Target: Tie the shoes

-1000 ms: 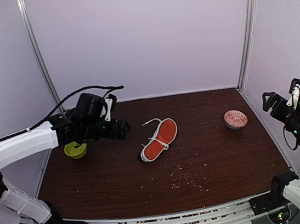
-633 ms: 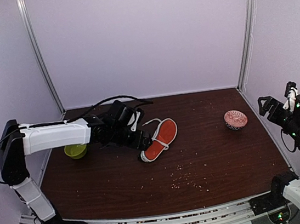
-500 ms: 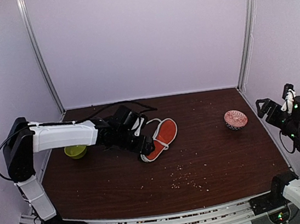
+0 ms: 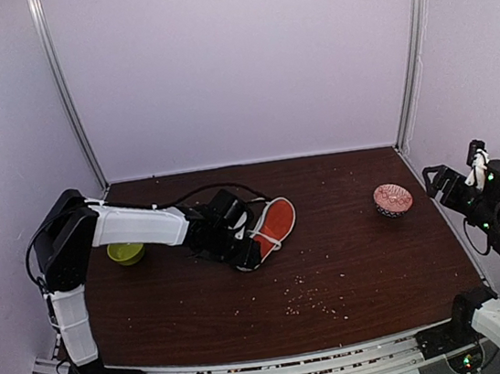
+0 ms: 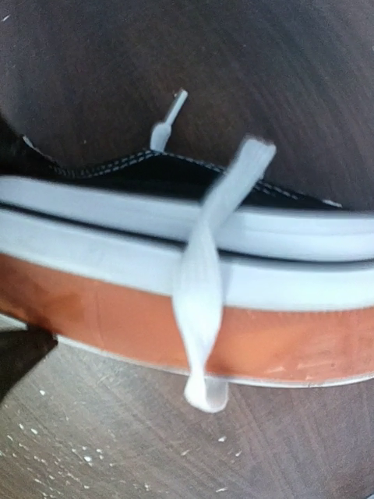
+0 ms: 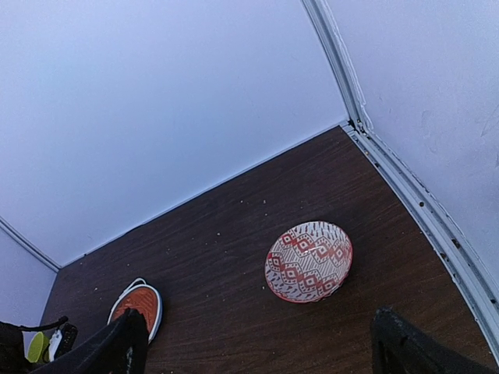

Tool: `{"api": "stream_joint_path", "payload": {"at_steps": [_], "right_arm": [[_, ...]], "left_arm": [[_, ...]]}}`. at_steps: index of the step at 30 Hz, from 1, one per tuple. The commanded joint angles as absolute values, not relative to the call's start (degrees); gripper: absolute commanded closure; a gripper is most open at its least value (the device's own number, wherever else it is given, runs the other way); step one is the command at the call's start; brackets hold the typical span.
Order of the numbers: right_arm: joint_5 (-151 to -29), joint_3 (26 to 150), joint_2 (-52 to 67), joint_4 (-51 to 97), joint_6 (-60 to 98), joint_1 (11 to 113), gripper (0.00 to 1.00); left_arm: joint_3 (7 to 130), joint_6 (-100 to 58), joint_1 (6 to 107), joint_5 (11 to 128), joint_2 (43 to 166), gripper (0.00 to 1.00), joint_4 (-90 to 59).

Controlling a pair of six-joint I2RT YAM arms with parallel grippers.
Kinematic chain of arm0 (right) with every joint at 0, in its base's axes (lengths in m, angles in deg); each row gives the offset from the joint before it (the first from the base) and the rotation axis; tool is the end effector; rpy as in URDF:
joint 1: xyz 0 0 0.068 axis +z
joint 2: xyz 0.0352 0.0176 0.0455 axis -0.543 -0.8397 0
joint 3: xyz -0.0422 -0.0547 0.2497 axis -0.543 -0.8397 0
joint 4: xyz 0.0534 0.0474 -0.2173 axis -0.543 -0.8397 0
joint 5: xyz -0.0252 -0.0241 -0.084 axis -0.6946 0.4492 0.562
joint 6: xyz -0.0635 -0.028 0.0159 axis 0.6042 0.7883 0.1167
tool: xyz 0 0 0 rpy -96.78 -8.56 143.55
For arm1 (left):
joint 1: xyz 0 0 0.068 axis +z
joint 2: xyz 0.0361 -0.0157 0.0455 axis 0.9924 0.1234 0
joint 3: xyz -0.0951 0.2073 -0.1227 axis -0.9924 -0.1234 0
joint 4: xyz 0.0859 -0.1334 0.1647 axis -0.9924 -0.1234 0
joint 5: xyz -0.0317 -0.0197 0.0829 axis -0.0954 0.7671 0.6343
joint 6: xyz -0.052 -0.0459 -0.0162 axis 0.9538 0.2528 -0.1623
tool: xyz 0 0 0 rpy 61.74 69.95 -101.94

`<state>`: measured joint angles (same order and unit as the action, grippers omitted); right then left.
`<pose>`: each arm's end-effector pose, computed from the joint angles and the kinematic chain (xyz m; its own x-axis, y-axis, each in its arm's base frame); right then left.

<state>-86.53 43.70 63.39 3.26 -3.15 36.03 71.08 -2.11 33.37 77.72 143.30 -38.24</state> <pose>0.1244 0.0115 0.2707 -0.2733 0.4688 -0.8399 -0.0006 0.8731 0.4876 0.2517 -0.2954 0.1413 -0.8671 0.2448 -0.4337 0.3783 0.8902 -0.2537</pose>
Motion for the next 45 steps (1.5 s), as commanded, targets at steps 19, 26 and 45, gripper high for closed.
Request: {"api": "stream_joint_path", "payload": {"at_steps": [19, 26, 45], "right_arm": [[-106.59, 49.96, 50.60, 10.14, 3.41, 52.27, 0.00], [-104.49, 48.27, 40.52, 28.01, -0.04, 68.87, 0.00], [-99.87, 57.41, 17.76, 49.40, 8.99, 84.87, 0.15]], "left_arm": [[69.35, 6.56, 33.59, 54.13, 120.77, 1.00, -28.21], [70.44, 7.04, 33.52, 48.97, 114.65, 1.00, -30.78], [72.37, 8.76, 32.19, 44.22, 108.36, 1.00, -34.08]]}}
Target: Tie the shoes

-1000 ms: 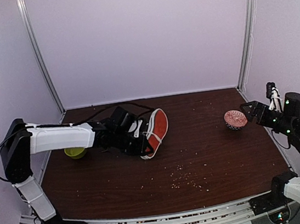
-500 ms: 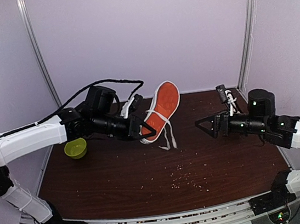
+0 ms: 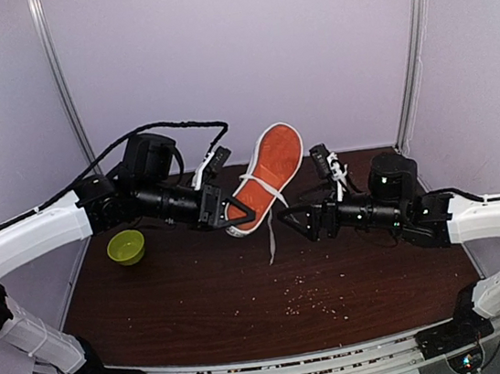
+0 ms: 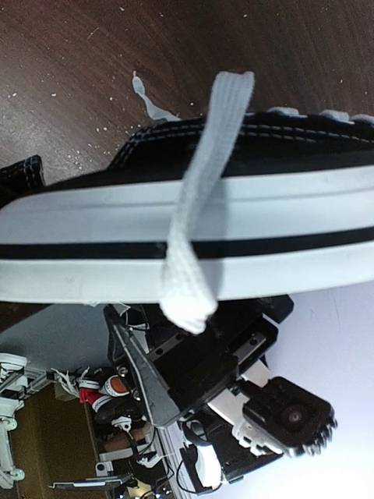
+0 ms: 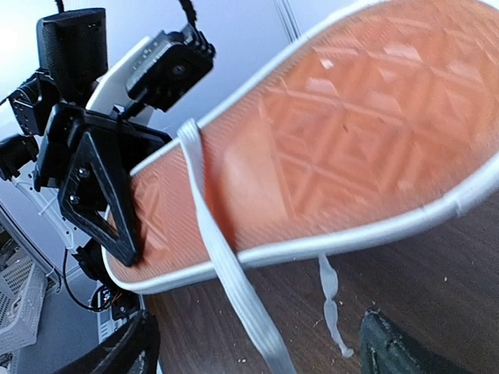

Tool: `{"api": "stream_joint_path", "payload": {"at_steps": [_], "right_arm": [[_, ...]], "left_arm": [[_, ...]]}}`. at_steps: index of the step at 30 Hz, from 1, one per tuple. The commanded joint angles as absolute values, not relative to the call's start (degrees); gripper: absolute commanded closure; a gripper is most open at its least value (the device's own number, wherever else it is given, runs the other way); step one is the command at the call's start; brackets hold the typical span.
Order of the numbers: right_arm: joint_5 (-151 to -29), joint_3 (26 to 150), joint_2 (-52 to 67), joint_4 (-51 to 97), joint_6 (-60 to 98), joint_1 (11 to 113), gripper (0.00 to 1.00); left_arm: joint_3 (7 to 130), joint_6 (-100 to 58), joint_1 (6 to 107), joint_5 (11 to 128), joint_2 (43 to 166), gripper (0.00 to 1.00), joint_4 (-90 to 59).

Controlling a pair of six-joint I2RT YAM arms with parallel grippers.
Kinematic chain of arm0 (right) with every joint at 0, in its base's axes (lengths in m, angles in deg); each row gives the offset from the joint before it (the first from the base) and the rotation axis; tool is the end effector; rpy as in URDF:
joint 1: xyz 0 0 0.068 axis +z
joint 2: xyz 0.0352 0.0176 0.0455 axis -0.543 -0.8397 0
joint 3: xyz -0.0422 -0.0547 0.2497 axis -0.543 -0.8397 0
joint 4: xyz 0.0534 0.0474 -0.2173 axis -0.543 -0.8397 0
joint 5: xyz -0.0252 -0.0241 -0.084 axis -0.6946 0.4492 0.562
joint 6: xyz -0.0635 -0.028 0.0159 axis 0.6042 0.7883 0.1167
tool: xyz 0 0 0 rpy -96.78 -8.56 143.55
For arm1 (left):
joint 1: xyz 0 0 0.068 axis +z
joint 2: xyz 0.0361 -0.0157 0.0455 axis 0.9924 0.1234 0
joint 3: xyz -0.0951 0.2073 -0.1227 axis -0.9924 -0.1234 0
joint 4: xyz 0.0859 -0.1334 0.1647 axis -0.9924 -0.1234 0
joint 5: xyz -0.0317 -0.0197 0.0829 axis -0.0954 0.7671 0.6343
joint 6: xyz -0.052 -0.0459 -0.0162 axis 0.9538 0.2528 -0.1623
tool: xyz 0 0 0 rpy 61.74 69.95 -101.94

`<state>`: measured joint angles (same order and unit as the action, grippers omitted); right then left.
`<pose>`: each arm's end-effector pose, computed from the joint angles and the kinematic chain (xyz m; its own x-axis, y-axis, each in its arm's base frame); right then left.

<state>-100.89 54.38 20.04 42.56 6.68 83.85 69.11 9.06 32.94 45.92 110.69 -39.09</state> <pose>0.1565 0.2231 0.2900 -0.3825 0.0211 -0.9237 -0.8599 0.3575 0.3643 0.1727 -0.2538 0.3266 -0.8646 0.1599 -0.4764 0.4980 0.3993 -0.7698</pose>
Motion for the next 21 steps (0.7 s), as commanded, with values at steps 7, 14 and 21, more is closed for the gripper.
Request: {"api": "stream_joint_path", "payload": {"at_steps": [7, 14, 21], "right_arm": [[-102.74, 62.35, 13.14, 45.87, 11.60, 85.11, 0.60], [-99.05, 61.36, 18.02, 37.73, 12.00, 85.06, 1.00], [-86.47, 65.97, 24.00, 23.39, 13.87, 85.01, 1.00]], "left_arm": [[71.59, 8.77, 31.67, 45.38, 107.83, 1.00, -34.76], [69.96, 5.93, 31.67, 53.74, 105.14, 1.00, -39.36], [68.52, -0.79, 32.32, 63.55, 104.48, 1.00, -47.25]]}}
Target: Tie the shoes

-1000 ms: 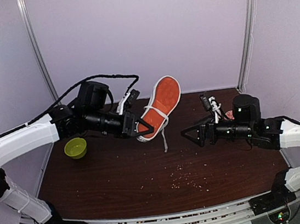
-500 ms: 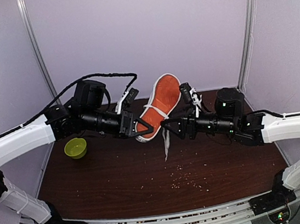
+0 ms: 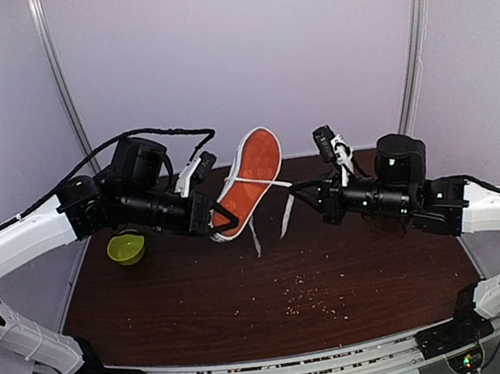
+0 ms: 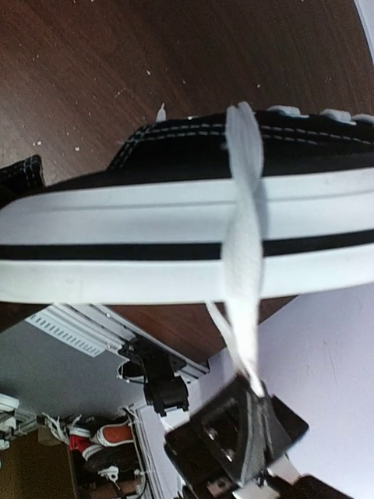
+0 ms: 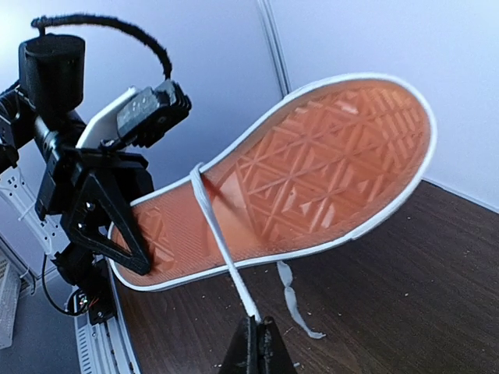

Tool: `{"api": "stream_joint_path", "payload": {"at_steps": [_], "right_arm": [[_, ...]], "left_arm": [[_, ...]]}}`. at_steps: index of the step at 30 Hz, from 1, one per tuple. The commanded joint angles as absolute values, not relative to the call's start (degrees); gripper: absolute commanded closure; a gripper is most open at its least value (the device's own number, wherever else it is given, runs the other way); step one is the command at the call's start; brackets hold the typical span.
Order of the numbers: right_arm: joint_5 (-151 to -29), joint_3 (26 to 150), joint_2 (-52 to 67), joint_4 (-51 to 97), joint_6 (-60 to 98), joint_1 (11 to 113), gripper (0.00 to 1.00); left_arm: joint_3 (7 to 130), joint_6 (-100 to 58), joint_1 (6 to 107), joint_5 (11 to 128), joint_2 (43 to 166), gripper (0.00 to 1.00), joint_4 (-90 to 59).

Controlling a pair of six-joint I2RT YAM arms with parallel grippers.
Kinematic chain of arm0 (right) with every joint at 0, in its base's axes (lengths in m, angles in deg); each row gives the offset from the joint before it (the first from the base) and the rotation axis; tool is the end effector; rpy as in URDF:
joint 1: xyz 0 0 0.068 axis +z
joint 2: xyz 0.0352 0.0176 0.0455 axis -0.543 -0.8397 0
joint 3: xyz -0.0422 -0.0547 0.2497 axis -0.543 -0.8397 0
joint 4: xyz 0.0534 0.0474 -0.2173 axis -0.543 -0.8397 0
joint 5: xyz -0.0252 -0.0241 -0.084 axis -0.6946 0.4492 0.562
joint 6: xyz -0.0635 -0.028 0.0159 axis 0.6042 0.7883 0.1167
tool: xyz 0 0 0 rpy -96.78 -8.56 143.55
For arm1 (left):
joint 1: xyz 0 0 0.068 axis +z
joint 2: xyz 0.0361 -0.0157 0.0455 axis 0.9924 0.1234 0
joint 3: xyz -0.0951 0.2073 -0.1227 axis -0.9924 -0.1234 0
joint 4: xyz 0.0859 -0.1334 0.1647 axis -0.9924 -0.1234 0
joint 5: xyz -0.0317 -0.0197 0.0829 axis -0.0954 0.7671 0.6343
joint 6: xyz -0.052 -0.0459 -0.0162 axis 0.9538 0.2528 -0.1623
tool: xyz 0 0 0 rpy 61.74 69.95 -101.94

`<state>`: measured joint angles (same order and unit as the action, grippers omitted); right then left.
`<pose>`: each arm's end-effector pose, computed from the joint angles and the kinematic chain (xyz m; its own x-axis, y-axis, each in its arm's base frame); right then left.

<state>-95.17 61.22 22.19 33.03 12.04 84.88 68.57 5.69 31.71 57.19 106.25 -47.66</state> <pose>0.1547 0.2196 0.3190 -0.2970 -0.0029 -0.9549 -0.8610 0.4332 0.2665 0.1610 -0.2334 0.3262 -0.8409 0.1295 -0.5255 0.5003 0.5565 -0.6633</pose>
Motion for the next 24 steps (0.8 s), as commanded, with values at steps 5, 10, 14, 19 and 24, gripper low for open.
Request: {"api": "stream_joint_path", "payload": {"at_steps": [5, 10, 14, 19, 24], "right_arm": [[-83.53, 76.12, 16.88, 17.13, 12.66, 85.10, 1.00], [-85.36, 87.25, 4.01, 17.48, 9.46, 86.75, 1.00], [-85.44, 94.52, -5.28, 20.46, 7.26, 88.82, 1.00], [-86.53, 94.07, -10.57, 24.51, 3.21, 88.98, 1.00], [-85.90, 86.19, -8.06, 24.99, 2.98, 89.03, 1.00]], "left_arm": [[70.32, -8.37, 32.76, 75.34, 104.27, 1.00, -56.36], [71.41, -11.48, 34.38, 94.27, 101.58, 1.00, -69.78], [70.74, -10.83, 34.40, 106.93, 99.33, 1.00, -78.68], [65.98, -5.15, 31.88, 105.59, 103.34, 1.00, -79.78], [66.05, 2.70, 24.26, 103.62, 113.50, 1.00, -75.41]]}}
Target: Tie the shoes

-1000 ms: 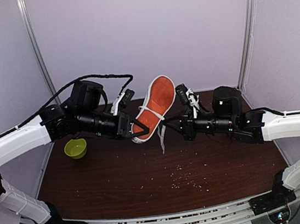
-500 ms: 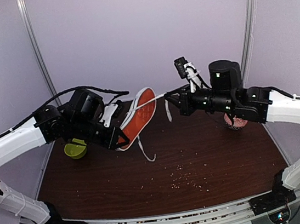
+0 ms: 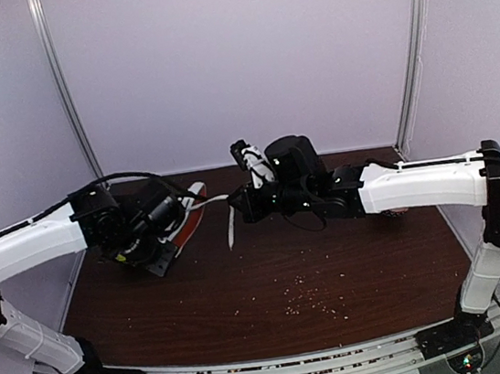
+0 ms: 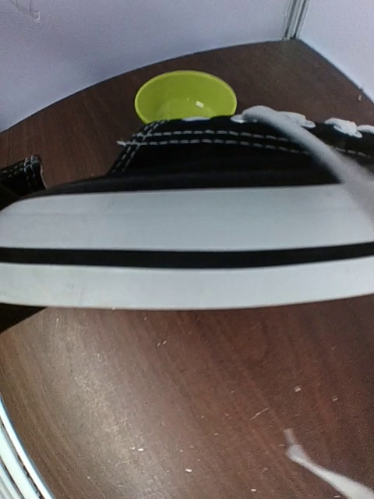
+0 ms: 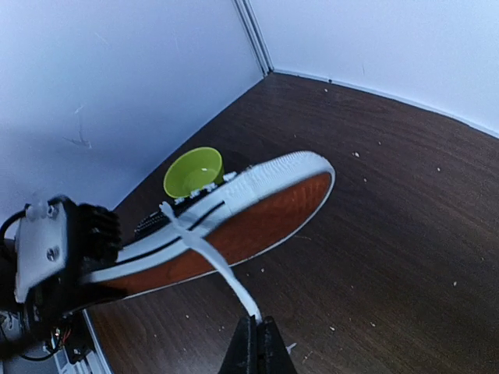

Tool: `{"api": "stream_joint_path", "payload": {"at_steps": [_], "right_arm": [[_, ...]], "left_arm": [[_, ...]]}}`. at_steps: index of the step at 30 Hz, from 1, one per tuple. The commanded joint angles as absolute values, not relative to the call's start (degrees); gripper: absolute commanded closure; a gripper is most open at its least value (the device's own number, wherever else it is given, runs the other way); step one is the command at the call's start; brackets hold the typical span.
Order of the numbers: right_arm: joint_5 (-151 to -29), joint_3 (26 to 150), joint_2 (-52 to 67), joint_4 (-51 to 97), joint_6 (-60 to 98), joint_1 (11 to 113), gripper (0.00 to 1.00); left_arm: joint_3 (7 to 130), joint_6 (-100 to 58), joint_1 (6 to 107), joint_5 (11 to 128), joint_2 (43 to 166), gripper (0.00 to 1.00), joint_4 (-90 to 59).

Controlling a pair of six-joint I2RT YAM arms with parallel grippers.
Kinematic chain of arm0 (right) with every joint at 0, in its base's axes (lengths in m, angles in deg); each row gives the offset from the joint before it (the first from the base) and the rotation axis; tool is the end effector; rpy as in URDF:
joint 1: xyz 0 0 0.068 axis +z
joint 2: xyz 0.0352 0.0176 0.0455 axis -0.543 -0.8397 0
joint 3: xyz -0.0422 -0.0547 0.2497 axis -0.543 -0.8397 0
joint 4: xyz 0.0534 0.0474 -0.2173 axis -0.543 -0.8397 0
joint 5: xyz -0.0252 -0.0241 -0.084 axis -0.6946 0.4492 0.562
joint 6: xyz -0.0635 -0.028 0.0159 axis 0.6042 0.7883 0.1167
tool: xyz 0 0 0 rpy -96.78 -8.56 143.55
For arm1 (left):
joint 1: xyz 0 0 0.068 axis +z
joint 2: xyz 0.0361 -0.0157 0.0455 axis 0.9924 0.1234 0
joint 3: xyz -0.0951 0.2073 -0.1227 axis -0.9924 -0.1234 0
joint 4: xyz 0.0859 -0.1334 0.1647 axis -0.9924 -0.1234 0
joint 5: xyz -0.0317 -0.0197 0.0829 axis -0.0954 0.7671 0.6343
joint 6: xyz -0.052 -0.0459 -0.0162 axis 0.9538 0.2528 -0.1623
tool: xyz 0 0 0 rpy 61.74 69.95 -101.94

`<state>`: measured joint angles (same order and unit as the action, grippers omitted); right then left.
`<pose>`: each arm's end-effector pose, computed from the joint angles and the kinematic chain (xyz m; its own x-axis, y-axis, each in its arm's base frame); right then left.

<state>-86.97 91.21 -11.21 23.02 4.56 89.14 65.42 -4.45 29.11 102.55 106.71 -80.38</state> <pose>0.2200 0.3385 0.2929 -0.5042 -0.1038 -0.8573 -0.7417 0.5606 0.3683 0.1511 -0.1651 0.2661 -0.7983 0.3750 -0.4712 0.3184 0.9270 0.1984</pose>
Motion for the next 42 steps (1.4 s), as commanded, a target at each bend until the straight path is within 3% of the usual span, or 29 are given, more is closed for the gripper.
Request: {"api": "stream_joint_path", "payload": {"at_steps": [1, 8, 14, 18, 22, 27, 33, 37, 42], "right_arm": [[-85.39, 84.04, -6.89, 24.72, 3.11, 88.97, 1.00], [-82.09, 68.43, 1.28, 25.34, 1.38, 88.96, 1.00], [-80.05, 57.83, 8.83, 27.30, -2.03, 88.88, 1.00], [-78.47, 53.07, 13.97, 26.85, -3.60, 88.89, 1.00], [-76.70, 50.59, 19.10, 24.40, -4.24, 88.92, 1.00], [-75.13, 50.27, 23.82, 19.41, -4.59, 88.91, 1.00], [-73.51, 49.95, 27.83, 13.49, -5.99, 88.94, 1.00], [-72.50, 47.38, 32.03, 12.16, -9.04, 88.90, 1.00], [-73.13, 41.10, 36.33, 17.28, -12.39, 88.92, 1.00]], "left_arm": [[66.92, 4.71, 22.91, 103.34, 115.78, 1.00, -75.13], [74.21, 10.00, 17.34, 98.83, 129.33, 1.00, -74.14], [71.48, 11.29, 14.97, 87.34, 129.95, 0.45, -63.50], [68.06, 11.95, 13.84, 80.86, 126.98, 0.30, -55.30], [63.51, 12.55, 13.83, 78.38, 120.64, 0.26, -48.29], [62.31, 9.86, 15.30, 79.26, 112.60, 0.23, -49.59], [55.27, 6.60, 24.55, 73.03, 104.25, 0.21, -48.24], [50.32, 3.48, 26.00, 72.23, 103.51, 0.23, -43.29], [41.10, 11.24, 25.89, 65.48, 106.74, 0.28, -29.65]]}}
